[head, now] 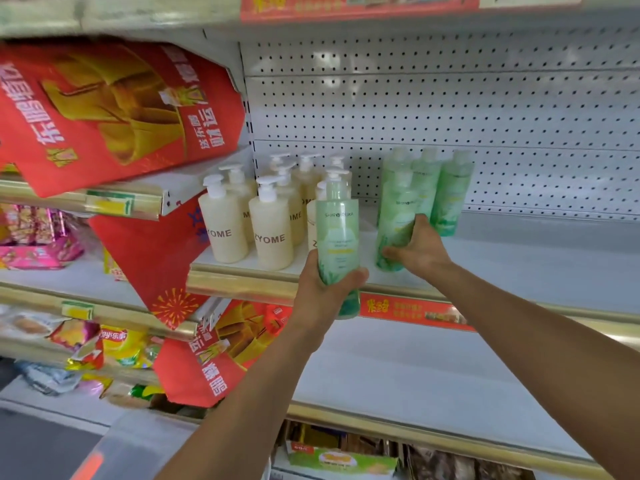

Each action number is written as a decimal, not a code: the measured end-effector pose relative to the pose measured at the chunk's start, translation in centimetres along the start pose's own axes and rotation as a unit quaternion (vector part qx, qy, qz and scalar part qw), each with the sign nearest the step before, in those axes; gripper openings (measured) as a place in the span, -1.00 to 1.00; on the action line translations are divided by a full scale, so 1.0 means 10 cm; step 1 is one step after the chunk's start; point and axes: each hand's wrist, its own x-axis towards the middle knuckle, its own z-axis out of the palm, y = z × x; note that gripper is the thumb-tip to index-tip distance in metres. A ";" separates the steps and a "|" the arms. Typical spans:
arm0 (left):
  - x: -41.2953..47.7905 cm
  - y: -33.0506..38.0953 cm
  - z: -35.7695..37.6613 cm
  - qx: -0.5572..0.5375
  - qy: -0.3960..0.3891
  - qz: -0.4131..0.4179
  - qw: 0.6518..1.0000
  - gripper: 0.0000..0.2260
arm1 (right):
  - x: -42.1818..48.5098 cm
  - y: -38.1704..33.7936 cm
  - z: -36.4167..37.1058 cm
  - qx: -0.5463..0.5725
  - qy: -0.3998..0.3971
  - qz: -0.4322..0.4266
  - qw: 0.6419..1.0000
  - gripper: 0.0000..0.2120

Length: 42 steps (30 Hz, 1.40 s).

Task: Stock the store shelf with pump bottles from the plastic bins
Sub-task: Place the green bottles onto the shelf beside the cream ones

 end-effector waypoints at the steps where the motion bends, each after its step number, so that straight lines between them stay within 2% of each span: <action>1: 0.02 0.04 0.00 0.004 -0.001 0.006 1.000 -0.57 | 0.04 -0.02 0.02 0.000 -0.003 0.000 1.000 -0.42; 8: 0.16 0.30 0.01 0.011 0.002 0.043 0.999 -0.59 | 0.35 -0.15 0.16 -0.042 -0.002 0.000 0.999 -0.43; 12: 0.17 0.33 0.02 0.012 0.002 0.048 0.999 -0.61 | 0.45 -0.18 0.24 -0.042 0.006 0.009 0.999 -0.38; 16: 0.13 0.32 0.03 0.018 -0.011 0.041 0.999 -0.64 | 0.41 -0.18 0.18 -0.016 -0.018 0.024 0.999 -0.30; 18: 0.11 0.29 0.05 0.011 -0.015 0.035 0.999 -0.63 | 0.28 -0.20 0.05 0.004 0.036 0.008 0.999 -0.28; 20: 0.08 0.27 0.11 0.007 -0.020 0.030 0.999 -0.61 | 0.07 -0.32 -0.17 0.093 0.079 -0.043 0.992 -0.46; 22: 0.08 0.25 0.22 0.012 -0.028 0.030 0.999 -0.59 | -0.16 -0.47 -0.43 0.207 0.019 -0.074 0.975 -0.63; 24: 0.11 0.26 0.38 0.025 -0.033 0.029 0.999 -0.57 | -0.37 -0.63 -0.66 0.212 -0.082 -0.106 0.968 -0.56; 25: 0.14 0.27 0.49 0.034 -0.034 0.032 0.998 -0.57 | -0.43 -0.69 -0.73 0.192 -0.109 -0.120 0.968 -0.52; 28: 0.27 0.33 0.78 0.061 -0.051 0.050 0.996 -0.50 | -0.42 -0.73 -0.90 0.176 -0.082 -0.115 0.974 -0.44; 30: 0.37 0.41 0.90 0.106 -0.092 0.054 0.989 -0.40 | -0.32 -0.65 -1.02 0.190 -0.051 -0.095 0.976 -0.52; 32: 0.51 0.50 0.93 0.254 -0.093 0.092 0.958 -0.26 | -0.19 -0.49 -1.13 0.196 -0.028 -0.073 0.978 -0.59; 34: 0.67 0.63 0.90 0.397 -0.032 0.175 0.901 -0.24 | -0.05 -0.33 -1.16 0.183 -0.008 -0.051 0.982 -0.57; 37: 0.95 0.83 0.87 0.464 0.026 0.259 0.846 -0.31 | 0.17 -0.17 -1.11 0.139 -0.013 -0.036 0.990 -0.48; 42: 1.40 0.90 0.87 0.618 -0.035 0.182 0.764 -0.25 | 0.45 -0.03 -0.95 0.110 -0.036 -0.025 0.993 -0.47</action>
